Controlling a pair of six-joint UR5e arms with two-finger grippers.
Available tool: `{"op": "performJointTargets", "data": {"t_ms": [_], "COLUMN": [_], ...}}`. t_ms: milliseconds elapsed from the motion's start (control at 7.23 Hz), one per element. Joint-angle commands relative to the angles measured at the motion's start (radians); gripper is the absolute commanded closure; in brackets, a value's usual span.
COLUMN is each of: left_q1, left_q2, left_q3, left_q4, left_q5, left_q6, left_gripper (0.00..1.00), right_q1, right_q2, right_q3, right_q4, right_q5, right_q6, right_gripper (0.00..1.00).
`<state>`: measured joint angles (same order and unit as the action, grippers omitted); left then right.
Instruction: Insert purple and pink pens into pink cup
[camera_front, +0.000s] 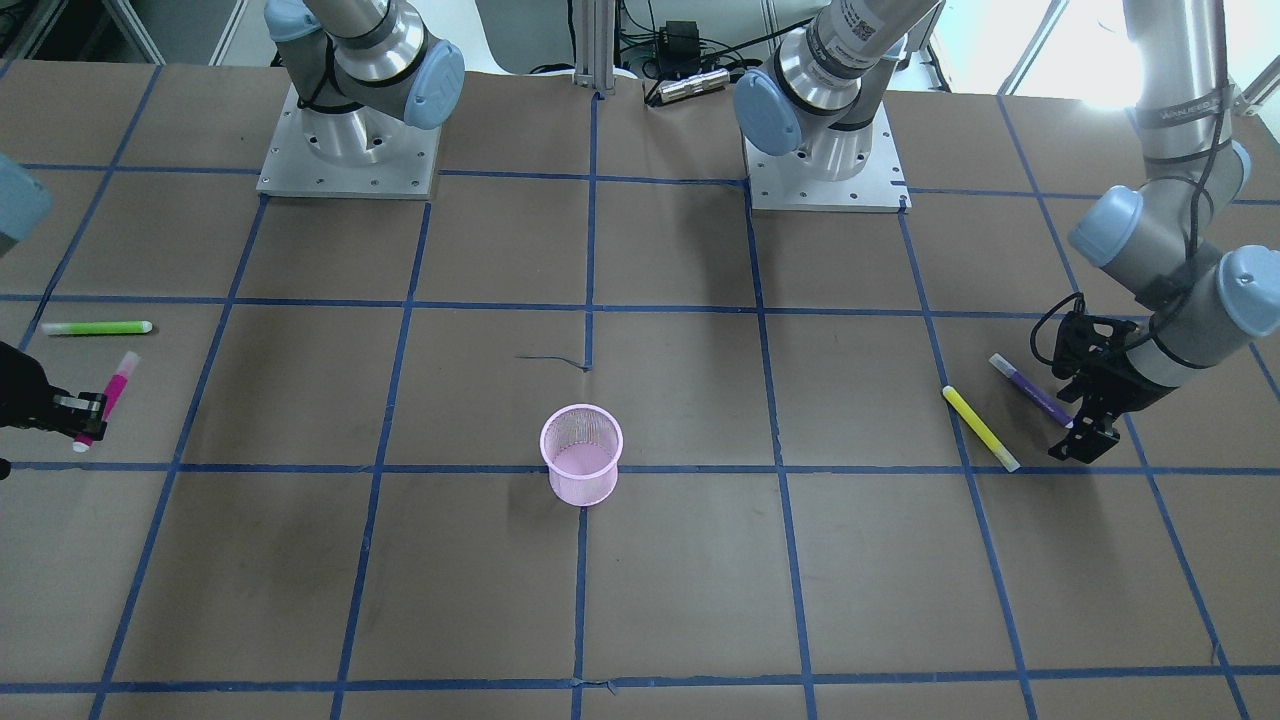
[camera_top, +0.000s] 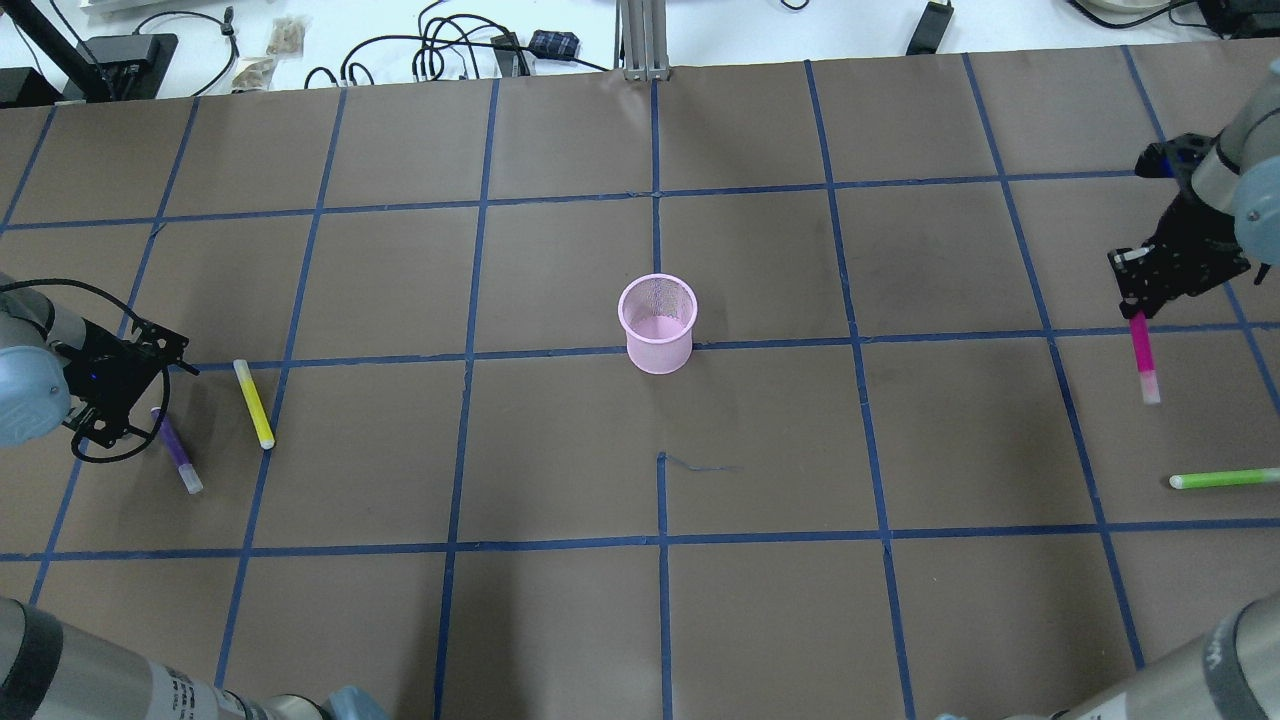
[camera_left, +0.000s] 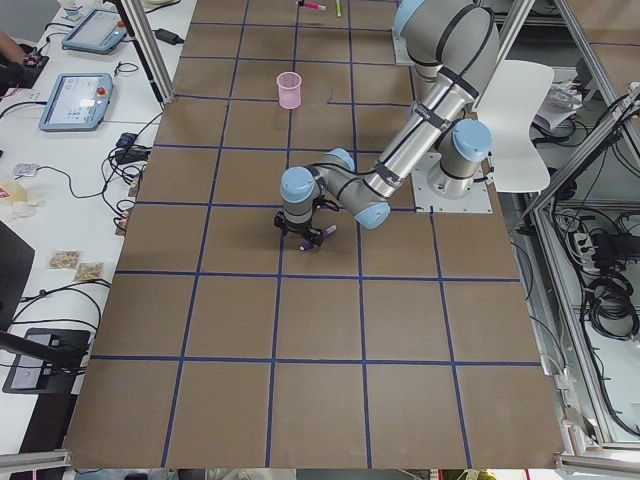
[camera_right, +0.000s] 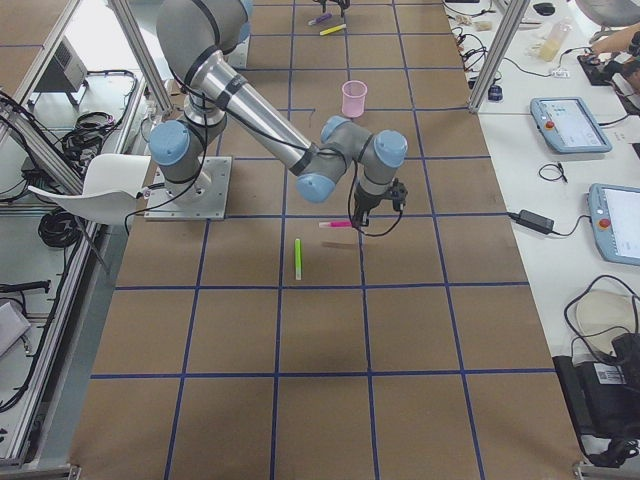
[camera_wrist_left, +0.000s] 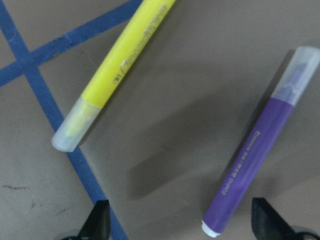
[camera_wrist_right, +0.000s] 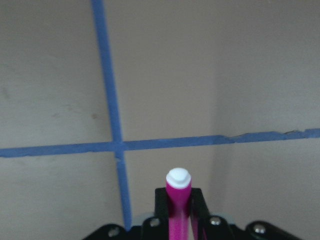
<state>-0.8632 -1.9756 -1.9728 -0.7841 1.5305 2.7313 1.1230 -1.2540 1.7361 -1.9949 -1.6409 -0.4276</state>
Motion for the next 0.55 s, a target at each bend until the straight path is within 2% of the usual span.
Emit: {"op": "performJointTargets", "data": {"t_ms": [0, 138, 277, 415], "left_q1": [0.006, 0.010, 0.010, 0.010], "left_q2": [-0.006, -0.006, -0.006, -0.005], "left_q3": [0.000, 0.009, 0.000, 0.002], "left_q4": [0.003, 0.003, 0.003, 0.005], "left_q5": [-0.007, -0.006, -0.007, -0.007], "left_q6": [0.004, 0.008, 0.007, 0.005], "left_gripper": [0.22, 0.53, 0.73, 0.85], "right_q1": [0.223, 0.367, 0.500, 0.635], "right_q2": [-0.193, -0.202, -0.197, -0.176], "right_q3": [-0.013, -0.012, -0.004, -0.004], "right_q4": [0.012, -0.101, -0.216, -0.332], "right_q5": [0.103, 0.105, 0.107, 0.099], "right_q6": [0.022, 0.032, 0.097, 0.254], "right_gripper": [1.00, 1.00, 1.00, 1.00]}}
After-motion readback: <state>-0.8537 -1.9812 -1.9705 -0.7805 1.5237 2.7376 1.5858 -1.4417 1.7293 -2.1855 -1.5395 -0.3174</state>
